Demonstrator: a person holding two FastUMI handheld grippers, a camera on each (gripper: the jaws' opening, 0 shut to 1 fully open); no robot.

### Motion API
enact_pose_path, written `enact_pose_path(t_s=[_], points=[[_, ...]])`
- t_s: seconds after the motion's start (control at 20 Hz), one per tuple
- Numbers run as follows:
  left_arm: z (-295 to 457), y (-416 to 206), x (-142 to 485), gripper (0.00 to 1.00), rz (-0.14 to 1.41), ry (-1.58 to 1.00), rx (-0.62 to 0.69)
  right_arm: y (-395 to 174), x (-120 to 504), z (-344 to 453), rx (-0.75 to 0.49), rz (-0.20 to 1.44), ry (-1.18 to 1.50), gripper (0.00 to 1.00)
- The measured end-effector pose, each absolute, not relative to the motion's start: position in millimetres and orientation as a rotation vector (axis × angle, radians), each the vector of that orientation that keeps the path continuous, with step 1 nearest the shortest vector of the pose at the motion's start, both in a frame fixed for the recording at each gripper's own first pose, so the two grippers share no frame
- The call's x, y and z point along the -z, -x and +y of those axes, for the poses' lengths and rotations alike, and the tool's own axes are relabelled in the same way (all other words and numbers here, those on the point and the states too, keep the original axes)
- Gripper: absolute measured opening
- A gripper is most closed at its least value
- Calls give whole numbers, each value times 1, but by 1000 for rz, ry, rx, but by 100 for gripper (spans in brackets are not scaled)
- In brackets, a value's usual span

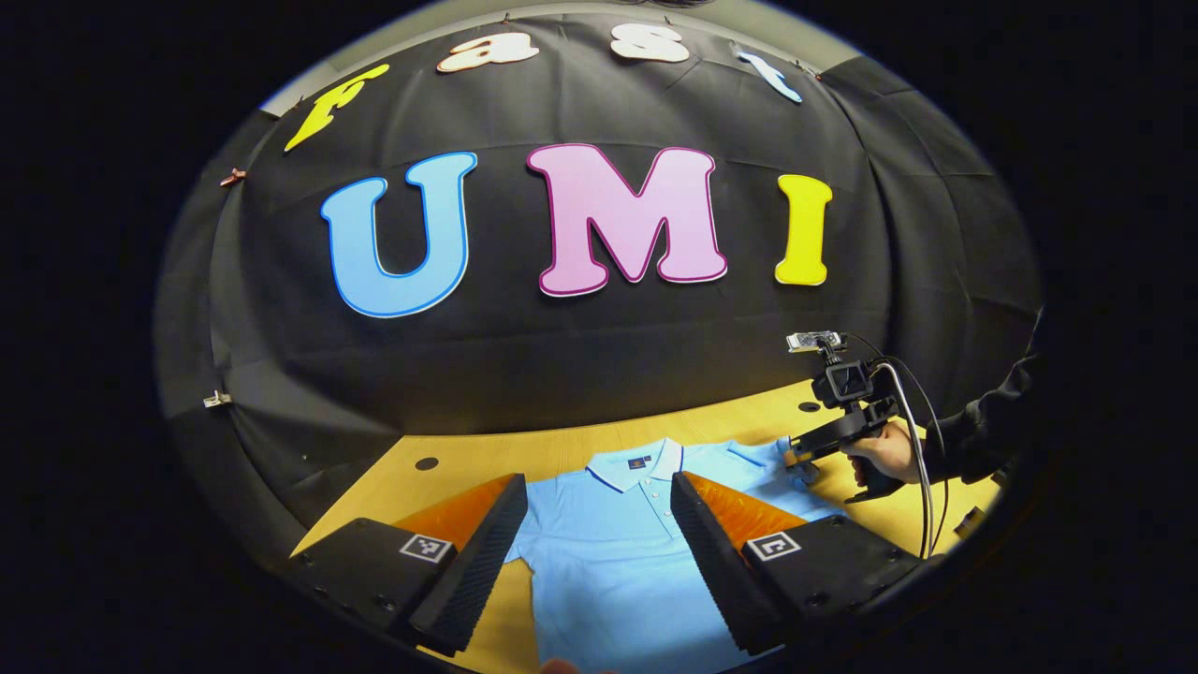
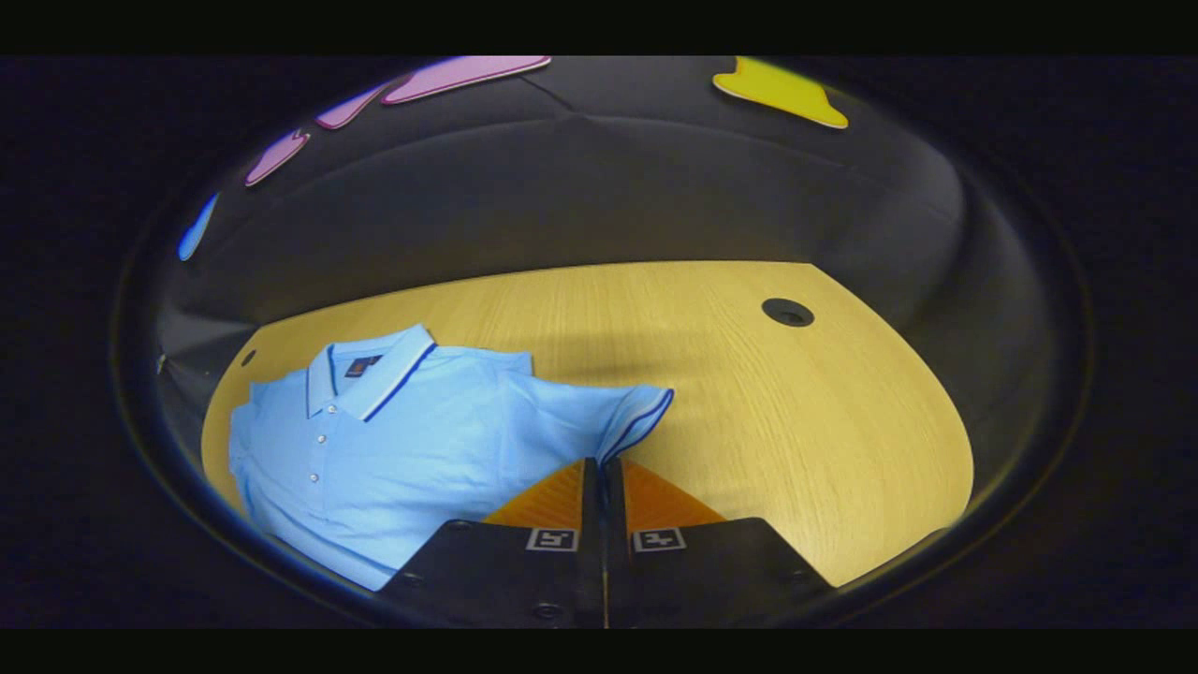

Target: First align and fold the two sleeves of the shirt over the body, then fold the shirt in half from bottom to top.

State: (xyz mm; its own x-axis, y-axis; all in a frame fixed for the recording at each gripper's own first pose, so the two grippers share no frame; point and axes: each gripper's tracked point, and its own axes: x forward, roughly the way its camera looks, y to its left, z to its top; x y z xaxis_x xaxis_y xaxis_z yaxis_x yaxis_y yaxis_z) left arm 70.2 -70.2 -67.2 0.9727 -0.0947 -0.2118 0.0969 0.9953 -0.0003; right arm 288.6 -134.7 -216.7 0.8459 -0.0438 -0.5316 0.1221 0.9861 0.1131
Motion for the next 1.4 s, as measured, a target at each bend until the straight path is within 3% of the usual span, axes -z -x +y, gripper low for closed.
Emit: enact_pose_path(t_s=[0.05, 0.1, 0.25, 0.3, 0.35, 0.45, 0.55, 0.6, 0.7, 0.75, 0.85, 0.95, 1.05, 1.15, 1.35, 1.4], points=[[-68, -70, 70, 99, 217, -5, 90, -288, 203, -128, 73, 529, -127, 1], [-66, -70, 71, 98, 218, -1, 88, -292, 186, -123, 71, 485, -110, 7], [-60, -67, 73, 98, 216, 8, 75, -287, 165, -88, 6, 453, -56, 6], [-57, -65, 74, 98, 217, 7, 73, -287, 173, -55, -62, 478, -31, 2], [-55, -64, 75, 98, 216, 6, 69, -286, 174, -41, -89, 481, -6, 6], [-50, -62, 76, 98, 216, 13, 62, -285, 178, -22, -126, 494, 11, 6], [-44, -62, 78, 99, 220, 16, 53, -285, 193, -11, -133, 531, 7, 1], [-40, -63, 80, 98, 225, 18, 42, -285, 201, -7, -135, 555, -11, 6], [-33, -65, 86, 98, 237, 28, 31, -284, 207, -6, -124, 567, -38, 2], [-30, -67, 87, 98, 238, 26, 27, -285, 204, -11, -106, 555, -34, 17], [-25, -77, 94, 99, 239, 26, 31, -285, 188, -17, -83, 503, -19, 24], [-22, -93, 105, 98, 254, 45, 40, -280, 173, -19, -83, 464, -19, 42], [-13, -110, 121, 98, 290, 70, 24, -277, 162, -20, -83, 438, -24, 54], [-4, -129, 139, 98, 330, 107, 3, -271, 153, -18, -88, 418, -38, 61], [16, -159, 180, 99, 433, 172, -39, -258, 126, -15, -91, 349, -40, 61], [20, -164, 192, 99, 467, 193, -53, -254, 118, -13, -91, 329, -35, 67]])
